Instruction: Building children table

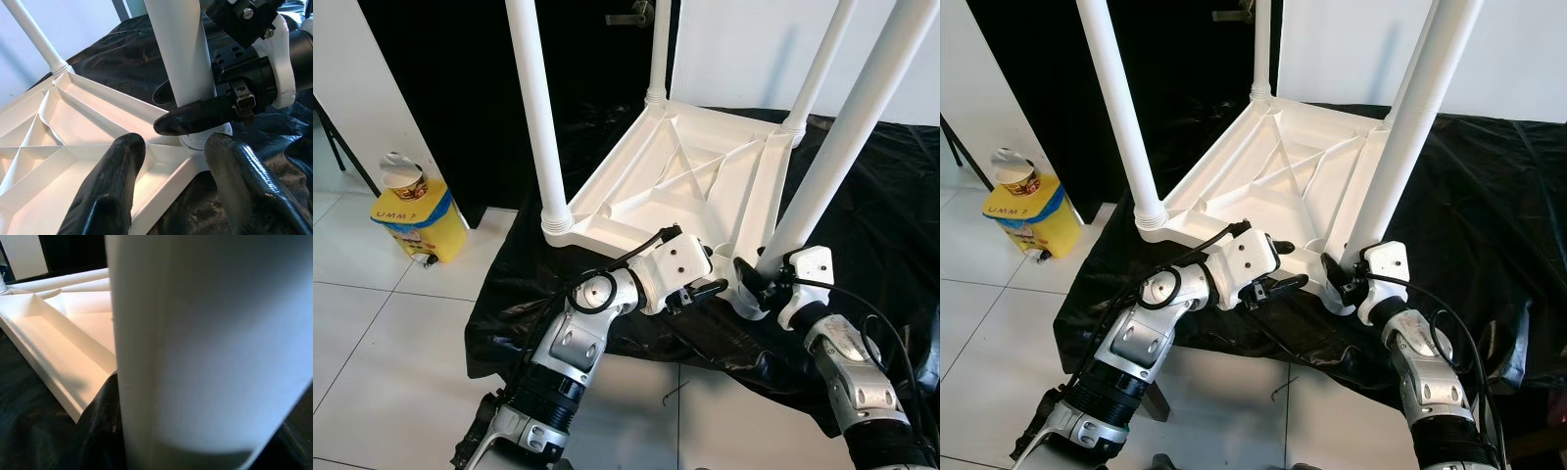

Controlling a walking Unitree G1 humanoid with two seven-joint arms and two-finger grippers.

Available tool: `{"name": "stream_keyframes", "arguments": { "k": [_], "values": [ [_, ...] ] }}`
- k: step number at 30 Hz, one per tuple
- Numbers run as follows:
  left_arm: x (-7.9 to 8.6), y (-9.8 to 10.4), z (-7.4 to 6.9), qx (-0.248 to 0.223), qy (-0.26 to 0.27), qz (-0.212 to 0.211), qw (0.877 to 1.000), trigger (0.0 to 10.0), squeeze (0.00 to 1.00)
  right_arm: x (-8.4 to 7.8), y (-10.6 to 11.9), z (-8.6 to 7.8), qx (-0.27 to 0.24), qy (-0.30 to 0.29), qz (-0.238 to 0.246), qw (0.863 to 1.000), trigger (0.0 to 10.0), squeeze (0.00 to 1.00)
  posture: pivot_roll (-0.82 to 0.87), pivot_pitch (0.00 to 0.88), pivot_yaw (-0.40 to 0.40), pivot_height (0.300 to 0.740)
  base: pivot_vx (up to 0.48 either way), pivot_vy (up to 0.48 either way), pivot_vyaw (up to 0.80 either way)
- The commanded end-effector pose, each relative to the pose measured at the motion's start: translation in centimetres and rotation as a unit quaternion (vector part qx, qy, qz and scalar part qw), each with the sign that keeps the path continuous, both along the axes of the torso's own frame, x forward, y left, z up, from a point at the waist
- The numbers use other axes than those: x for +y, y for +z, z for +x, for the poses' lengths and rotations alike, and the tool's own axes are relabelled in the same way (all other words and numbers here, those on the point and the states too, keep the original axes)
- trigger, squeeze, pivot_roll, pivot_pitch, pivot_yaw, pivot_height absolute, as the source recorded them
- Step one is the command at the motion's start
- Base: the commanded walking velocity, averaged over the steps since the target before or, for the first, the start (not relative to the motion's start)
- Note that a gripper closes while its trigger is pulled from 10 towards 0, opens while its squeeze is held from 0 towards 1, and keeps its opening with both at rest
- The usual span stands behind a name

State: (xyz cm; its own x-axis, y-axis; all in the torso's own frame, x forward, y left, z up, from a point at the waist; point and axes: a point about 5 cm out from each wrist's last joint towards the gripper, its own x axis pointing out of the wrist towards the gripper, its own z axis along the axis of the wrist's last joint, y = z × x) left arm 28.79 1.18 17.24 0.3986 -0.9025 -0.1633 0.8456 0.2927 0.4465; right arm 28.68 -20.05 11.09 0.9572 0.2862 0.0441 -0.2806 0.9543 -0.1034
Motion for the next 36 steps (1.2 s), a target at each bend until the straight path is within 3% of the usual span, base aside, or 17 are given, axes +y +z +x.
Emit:
{"name": "stream_keyframes", "arguments": {
  "k": [1, 9, 14, 19, 23, 35, 36],
  "values": [
    [-0.2, 0.1, 0.4, -0.019, 0.049, -0.022, 0.998, 10.0, 0.00, -0.3, -1.3, -0.6, 0.029, -0.031, 0.008, 0.999, 10.0, 0.00, -0.06, 0.000, -0.045, 0.740, 0.000, 0.000, 0.00],
    [-0.2, 0.1, 0.4, -0.018, 0.049, -0.022, 0.998, 10.0, 0.00, -0.1, -1.2, -0.9, 0.019, -0.115, 0.032, 0.993, 10.0, 0.00, -0.06, 0.000, -0.047, 0.740, 0.000, 0.000, 0.00],
    [-0.1, 0.1, 0.4, -0.017, 0.050, -0.023, 0.998, 10.0, 0.00, 0.2, -1.3, -1.1, 0.018, -0.135, 0.041, 0.990, 10.0, 0.00, -0.06, 0.000, -0.047, 0.740, 0.000, 0.000, 0.00],
    [0.0, 0.1, 0.4, -0.017, 0.050, -0.022, 0.998, 10.0, 0.00, 2.2, -1.6, -1.3, 0.026, -0.172, 0.081, 0.981, 10.0, 0.00, -0.06, 0.000, -0.043, 0.740, 0.000, 0.000, 0.00],
    [0.0, 0.1, 0.6, -0.017, 0.051, -0.020, 0.998, 10.0, 0.00, 3.4, -1.6, -1.3, 0.029, -0.176, 0.090, 0.980, 10.0, 0.00, -0.06, 0.000, -0.040, 0.740, 0.000, 0.000, 0.00],
    [0.0, 0.1, 0.7, -0.017, 0.054, -0.020, 0.998, 10.0, 0.00, 3.3, -1.1, -1.3, 0.017, -0.164, 0.055, 0.985, 10.0, 0.00, -0.06, 0.008, -0.039, 0.740, 0.000, 0.000, 0.00],
    [0.0, 0.1, 0.7, -0.016, 0.054, -0.020, 0.998, 10.0, 0.00, 3.3, -1.0, -1.3, 0.012, -0.156, 0.046, 0.987, 10.0, 1.00, -0.06, 0.010, -0.039, 0.740, 0.000, 0.000, 0.00]
  ]
}}
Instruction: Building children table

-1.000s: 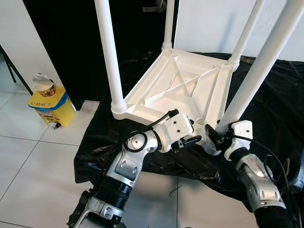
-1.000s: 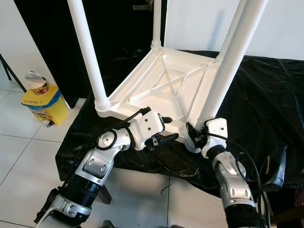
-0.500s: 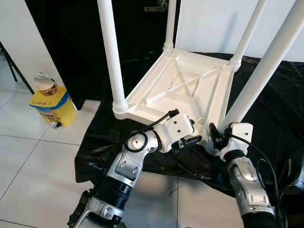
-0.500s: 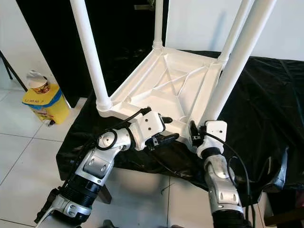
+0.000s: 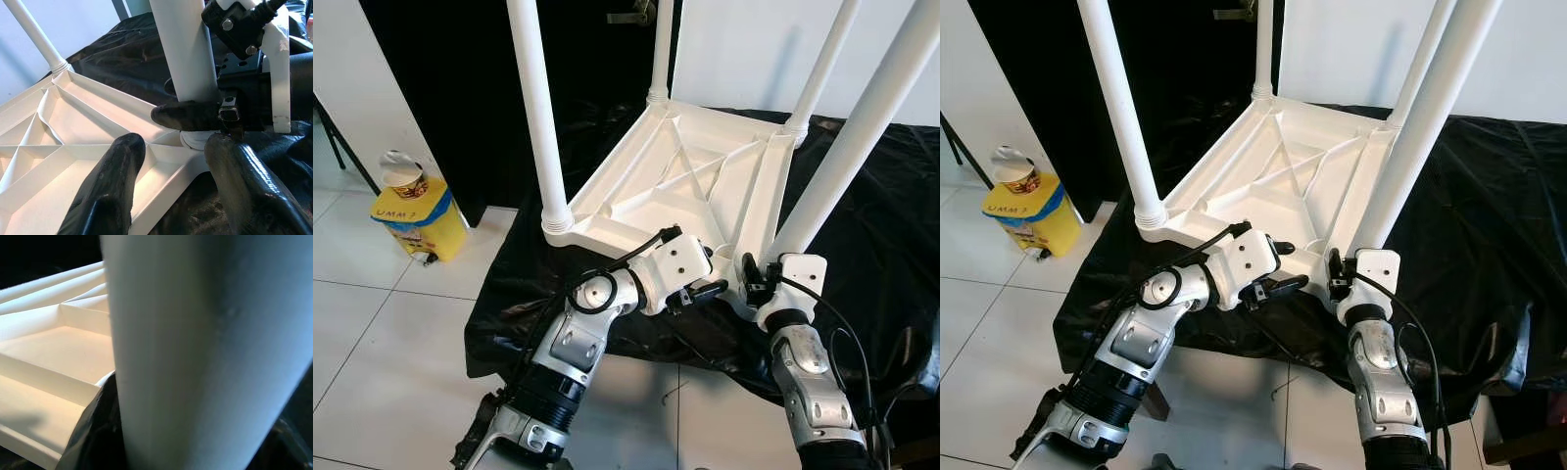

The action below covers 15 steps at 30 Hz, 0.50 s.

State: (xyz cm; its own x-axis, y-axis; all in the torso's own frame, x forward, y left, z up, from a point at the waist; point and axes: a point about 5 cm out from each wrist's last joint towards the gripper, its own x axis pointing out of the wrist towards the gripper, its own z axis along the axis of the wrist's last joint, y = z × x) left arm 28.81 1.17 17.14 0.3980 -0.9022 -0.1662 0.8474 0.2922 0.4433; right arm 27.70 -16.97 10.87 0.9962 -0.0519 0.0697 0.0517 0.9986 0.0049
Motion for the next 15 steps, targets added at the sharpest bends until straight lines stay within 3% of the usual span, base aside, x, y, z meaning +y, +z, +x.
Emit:
{"name": "stream_keyframes", "arguments": {
  "k": [1, 10, 14, 15],
  "values": [
    [0.0, 0.2, 0.6, -0.019, 0.054, -0.021, 0.998, 10.0, 0.00, 0.2, -0.8, -0.3, 0.019, 0.012, -0.006, 1.000, 10.0, 1.00, -0.06, 0.010, -0.039, 0.740, 0.000, 0.000, 0.00],
    [0.0, 0.3, 0.7, -0.018, 0.055, -0.022, 0.998, 10.0, 0.00, -0.5, 0.1, -0.9, -0.001, 0.046, -0.016, 0.999, 10.0, 1.00, -0.07, 0.012, -0.035, 0.740, 0.000, 0.000, 0.00],
    [0.0, 0.3, 0.8, -0.019, 0.054, -0.022, 0.998, 10.0, 0.00, -2.2, 0.6, -1.6, -0.003, 0.096, -0.025, 0.995, 10.0, 1.00, -0.07, 0.013, -0.034, 0.740, 0.000, 0.000, 0.00],
    [0.0, 0.3, 0.8, -0.019, 0.054, -0.022, 0.998, 10.0, 0.00, -2.7, 0.8, -1.7, -0.001, 0.115, -0.029, 0.993, 10.0, 0.64, -0.08, 0.012, -0.031, 0.740, 0.000, 0.000, 0.00]
  ]
}}
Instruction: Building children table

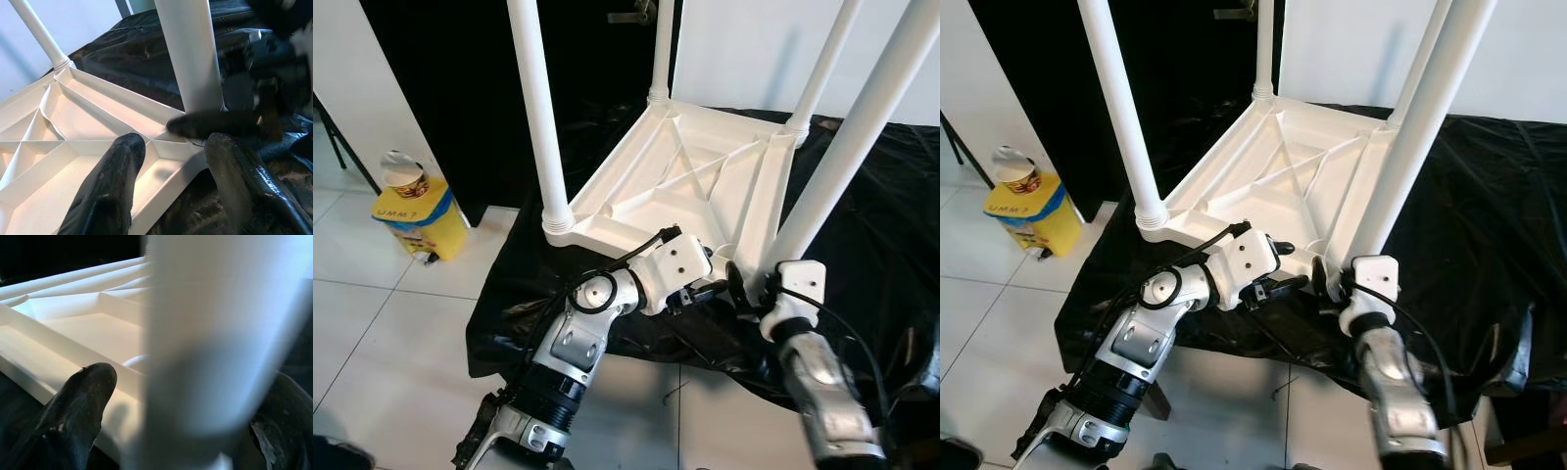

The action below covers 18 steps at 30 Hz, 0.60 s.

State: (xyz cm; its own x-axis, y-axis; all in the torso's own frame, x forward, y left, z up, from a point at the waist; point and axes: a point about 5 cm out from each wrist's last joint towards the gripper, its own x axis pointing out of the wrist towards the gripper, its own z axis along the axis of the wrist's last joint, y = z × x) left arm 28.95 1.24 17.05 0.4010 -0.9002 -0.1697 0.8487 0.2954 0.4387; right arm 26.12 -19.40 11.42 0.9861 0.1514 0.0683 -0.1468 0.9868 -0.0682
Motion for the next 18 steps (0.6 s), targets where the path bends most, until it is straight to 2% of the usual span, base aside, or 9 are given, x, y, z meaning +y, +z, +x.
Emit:
{"name": "stream_keyframes", "arguments": {
  "k": [1, 2, 10, 16, 17, 18],
  "values": [
    [-0.1, 0.4, 0.6, -0.022, 0.051, -0.023, 0.998, 10.0, 0.00, -0.3, 0.2, -0.1, 0.002, 0.016, 0.008, 1.000, 10.0, 0.64, -0.08, 0.012, -0.031, 0.740, 0.000, 0.000, 0.00],
    [-0.1, 0.4, 0.7, -0.023, 0.051, -0.022, 0.998, 10.0, 0.00, -0.7, 0.3, -0.1, 0.004, 0.032, 0.002, 0.999, 10.0, 0.00, -0.08, 0.011, -0.031, 0.740, 0.000, 0.000, 0.00],
    [-0.2, 0.6, 0.9, -0.026, 0.050, -0.024, 0.998, 10.0, 0.00, -0.8, -0.5, 1.2, 0.025, 0.105, -0.035, 0.994, 10.0, 0.00, -0.08, 0.000, -0.032, 0.740, 0.000, 0.000, 0.00],
    [-0.2, 0.8, 1.1, -0.030, 0.053, -0.025, 0.998, 10.0, 0.00, -0.4, -0.8, 1.9, 0.030, 0.120, -0.040, 0.992, 10.0, 0.00, -0.07, 0.000, -0.038, 0.740, 0.000, 0.000, 0.00],
    [-0.1, 0.8, 1.1, -0.031, 0.055, -0.024, 0.998, 10.0, 0.00, -0.1, -0.9, 2.2, 0.032, 0.125, -0.042, 0.991, 9.1, 0.00, -0.06, 0.000, -0.039, 0.740, 0.000, 0.000, 0.00],
    [0.0, 0.8, 1.1, -0.031, 0.057, -0.024, 0.998, 10.0, 0.00, 0.1, -1.0, 2.4, 0.035, 0.125, -0.048, 0.990, 0.0, 0.00, -0.06, 0.000, -0.043, 0.740, 0.000, 0.000, 0.00]
  ]
}}
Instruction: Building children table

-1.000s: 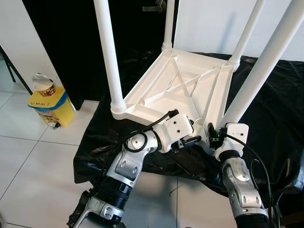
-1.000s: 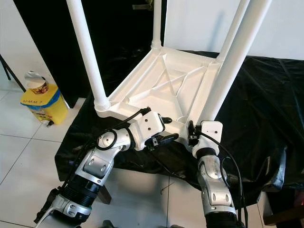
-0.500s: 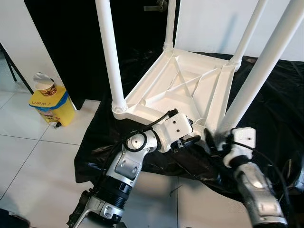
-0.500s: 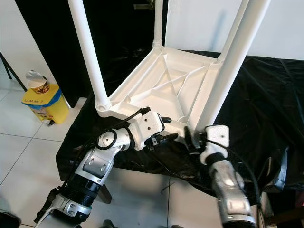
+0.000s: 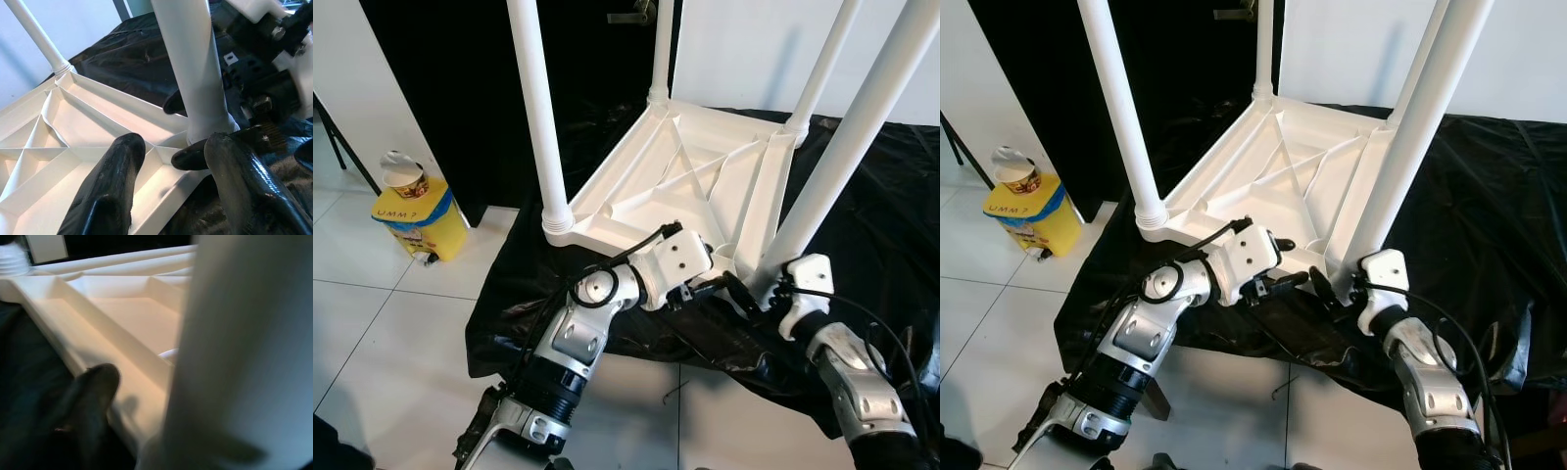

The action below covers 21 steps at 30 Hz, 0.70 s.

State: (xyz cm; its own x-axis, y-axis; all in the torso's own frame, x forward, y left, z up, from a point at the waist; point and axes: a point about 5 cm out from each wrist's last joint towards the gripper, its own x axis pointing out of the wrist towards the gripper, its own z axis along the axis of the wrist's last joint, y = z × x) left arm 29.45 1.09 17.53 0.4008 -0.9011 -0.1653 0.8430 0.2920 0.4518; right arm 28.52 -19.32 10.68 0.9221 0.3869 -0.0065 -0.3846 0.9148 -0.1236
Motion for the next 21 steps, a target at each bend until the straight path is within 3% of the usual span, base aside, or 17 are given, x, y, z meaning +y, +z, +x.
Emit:
{"name": "stream_keyframes", "arguments": {
  "k": [1, 9, 13, 17, 19, 21],
  "values": [
    [0.1, 0.3, 0.6, -0.023, 0.058, -0.025, 0.998, 10.0, 0.00, 0.0, -0.3, 0.0, 0.005, 0.004, -0.012, 1.000, 0.0, 0.00, -0.06, 0.000, -0.043, 0.740, 0.000, 0.000, 0.00],
    [1.1, 0.3, 1.0, -0.027, 0.075, -0.022, 0.997, 10.0, 0.00, -0.5, -0.7, 0.2, 0.014, -0.017, -0.024, 0.999, 0.0, 0.00, -0.05, 0.001, -0.054, 0.740, 0.000, 0.000, 0.00],
    [3.3, 0.3, 2.0, -0.034, 0.112, -0.013, 0.993, 10.0, 0.00, -1.5, -1.0, 0.0, 0.015, -0.084, -0.012, 0.996, 0.0, 0.00, -0.05, 0.006, -0.055, 0.740, 0.000, 0.000, 0.00],
    [4.0, 0.2, 2.0, -0.034, 0.121, -0.012, 0.992, 10.0, 0.00, -1.6, -1.3, -0.1, 0.018, -0.142, -0.001, 0.990, 0.0, 0.00, -0.05, 0.009, -0.048, 0.740, 0.000, 0.000, 0.00],
    [4.1, 0.0, 1.9, -0.031, 0.125, -0.016, 0.992, 10.0, 0.00, -1.8, -1.7, -0.3, 0.021, -0.208, 0.008, 0.978, 0.0, 0.00, -0.05, 0.011, -0.046, 0.740, 0.000, 0.000, 0.00],
    [4.1, -0.1, 1.8, -0.029, 0.128, -0.019, 0.991, 10.0, 0.00, -1.8, -1.9, -0.4, 0.023, -0.235, 0.014, 0.972, 0.0, 0.00, -0.05, 0.011, -0.046, 0.740, 0.000, 0.000, 0.00]
  ]
}}
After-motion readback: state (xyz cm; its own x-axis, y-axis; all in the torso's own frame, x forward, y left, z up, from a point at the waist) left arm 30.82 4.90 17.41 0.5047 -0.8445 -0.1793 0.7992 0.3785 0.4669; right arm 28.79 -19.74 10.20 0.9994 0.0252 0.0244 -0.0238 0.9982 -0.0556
